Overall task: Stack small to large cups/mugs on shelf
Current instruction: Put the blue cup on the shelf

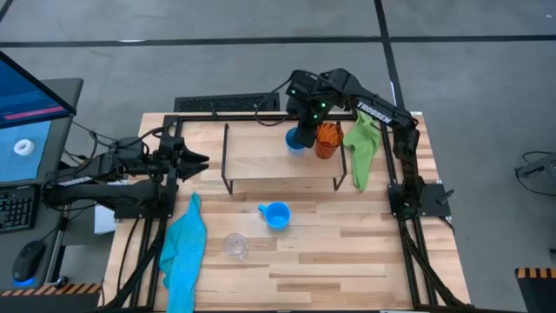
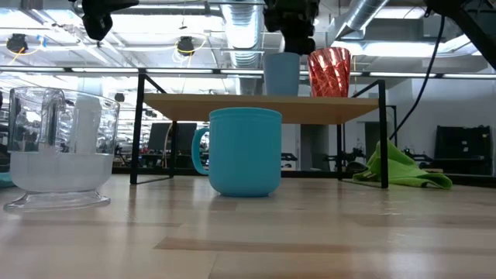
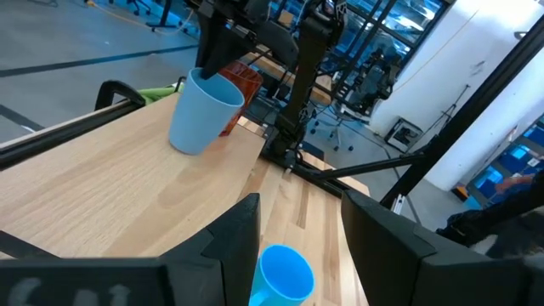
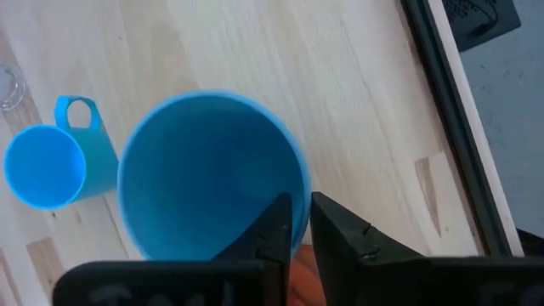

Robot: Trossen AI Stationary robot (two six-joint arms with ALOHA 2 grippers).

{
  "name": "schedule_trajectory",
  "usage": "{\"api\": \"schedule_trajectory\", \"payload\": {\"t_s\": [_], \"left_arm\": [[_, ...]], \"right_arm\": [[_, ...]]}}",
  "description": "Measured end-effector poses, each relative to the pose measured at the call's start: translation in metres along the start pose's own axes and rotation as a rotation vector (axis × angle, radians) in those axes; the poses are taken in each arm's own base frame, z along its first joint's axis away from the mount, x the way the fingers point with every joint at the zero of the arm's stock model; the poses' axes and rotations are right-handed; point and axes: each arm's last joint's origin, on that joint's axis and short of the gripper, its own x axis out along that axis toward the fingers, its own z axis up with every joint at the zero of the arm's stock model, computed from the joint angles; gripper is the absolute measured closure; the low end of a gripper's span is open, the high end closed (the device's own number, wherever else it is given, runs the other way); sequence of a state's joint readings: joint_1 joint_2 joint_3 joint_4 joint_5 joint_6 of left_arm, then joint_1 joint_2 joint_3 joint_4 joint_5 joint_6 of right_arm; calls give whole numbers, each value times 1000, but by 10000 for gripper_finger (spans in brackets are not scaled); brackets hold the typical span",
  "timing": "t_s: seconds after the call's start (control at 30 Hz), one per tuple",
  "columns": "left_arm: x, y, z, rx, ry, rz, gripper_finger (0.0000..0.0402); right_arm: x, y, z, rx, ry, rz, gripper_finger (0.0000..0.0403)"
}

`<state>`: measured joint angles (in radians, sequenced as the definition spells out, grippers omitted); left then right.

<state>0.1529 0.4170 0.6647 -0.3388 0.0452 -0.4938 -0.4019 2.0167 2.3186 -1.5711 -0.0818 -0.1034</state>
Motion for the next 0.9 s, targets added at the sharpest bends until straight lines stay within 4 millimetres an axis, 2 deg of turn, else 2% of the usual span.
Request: {"api": "schedule_trajectory", "payload": {"t_s": [0.9], "left_arm": [[0, 0, 0, 0, 0, 0, 244]], "right_arm": [[-5, -7, -2, 36, -14, 18, 335]]}}
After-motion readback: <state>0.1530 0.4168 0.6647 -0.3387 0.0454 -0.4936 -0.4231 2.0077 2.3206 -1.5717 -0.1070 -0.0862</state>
